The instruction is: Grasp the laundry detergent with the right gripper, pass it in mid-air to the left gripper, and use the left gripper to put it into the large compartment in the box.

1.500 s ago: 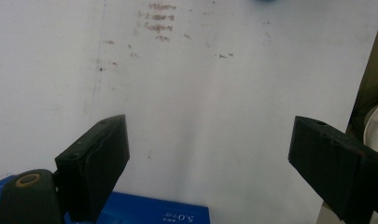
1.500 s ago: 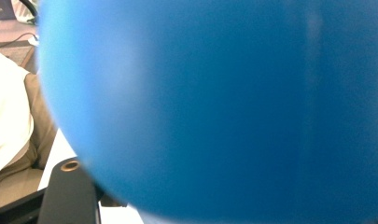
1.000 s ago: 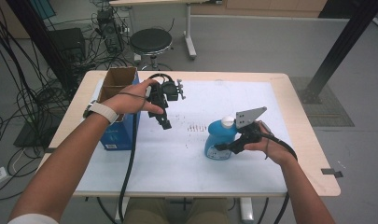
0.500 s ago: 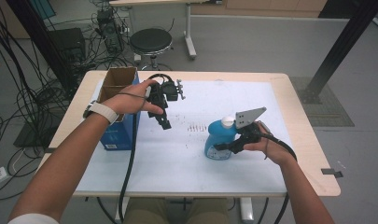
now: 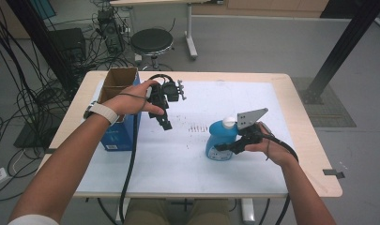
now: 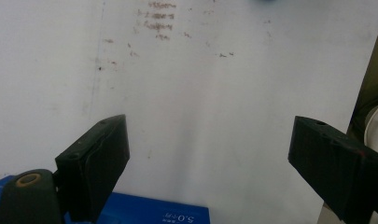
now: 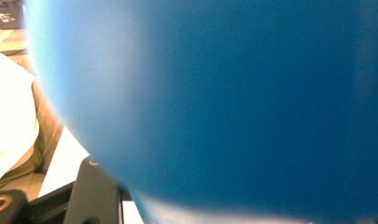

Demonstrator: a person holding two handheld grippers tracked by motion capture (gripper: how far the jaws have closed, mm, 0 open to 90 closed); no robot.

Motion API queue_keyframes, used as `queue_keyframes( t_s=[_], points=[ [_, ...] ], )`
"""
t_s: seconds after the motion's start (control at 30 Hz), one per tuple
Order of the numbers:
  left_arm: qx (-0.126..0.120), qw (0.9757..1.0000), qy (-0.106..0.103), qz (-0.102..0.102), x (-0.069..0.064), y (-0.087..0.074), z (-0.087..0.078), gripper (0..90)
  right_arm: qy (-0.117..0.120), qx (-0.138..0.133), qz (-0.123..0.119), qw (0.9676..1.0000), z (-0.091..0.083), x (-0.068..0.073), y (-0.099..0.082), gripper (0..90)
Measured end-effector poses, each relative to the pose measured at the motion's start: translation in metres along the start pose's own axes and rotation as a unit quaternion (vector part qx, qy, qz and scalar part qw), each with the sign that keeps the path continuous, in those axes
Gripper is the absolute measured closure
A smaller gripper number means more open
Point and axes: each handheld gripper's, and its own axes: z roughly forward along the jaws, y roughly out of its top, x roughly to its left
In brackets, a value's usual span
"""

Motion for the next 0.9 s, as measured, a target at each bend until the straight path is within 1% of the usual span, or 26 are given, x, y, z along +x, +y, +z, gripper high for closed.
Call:
queue_keyframes(
  t_s=[0.1,0.33,0.47,0.53,0.57,0.77,0.9],
  points=[
    [0.000,1.0000,0.000,0.000,0.0000,-0.0001,0.0001,12.9,0.000,-0.001,0.000,1.0000,0.0001,0.0000,-0.0002,41.8],
    [0.000,1.0000,0.000,0.000,0.0001,0.0001,0.0003,13.0,-0.005,-0.002,-0.009,0.9999,0.0001,0.0004,-0.0003,42.5],
    [-0.002,1.0000,-0.001,-0.001,-0.0004,0.0006,0.0007,13.0,-0.004,-0.011,-0.006,0.9999,0.0000,0.0008,-0.0023,42.4],
    [-0.001,1.0000,-0.002,0.001,-0.0004,0.0010,0.0008,13.0,-0.004,-0.012,-0.004,0.9999,0.0000,0.0005,-0.0025,42.3],
    [0.001,1.0000,-0.002,0.002,-0.0003,0.0012,0.0005,13.0,-0.004,-0.011,-0.008,0.9999,0.0001,0.0006,-0.0024,42.4],
    [0.000,1.0000,-0.002,0.001,-0.0005,0.0010,0.0007,13.0,-0.003,-0.010,-0.015,0.9998,0.0001,0.0006,-0.0023,42.5],
    [0.000,1.0000,-0.003,0.002,-0.0006,0.0011,0.0006,13.1,-0.002,-0.012,-0.014,0.9998,0.0002,0.0007,-0.0028,42.6]
  ],
)
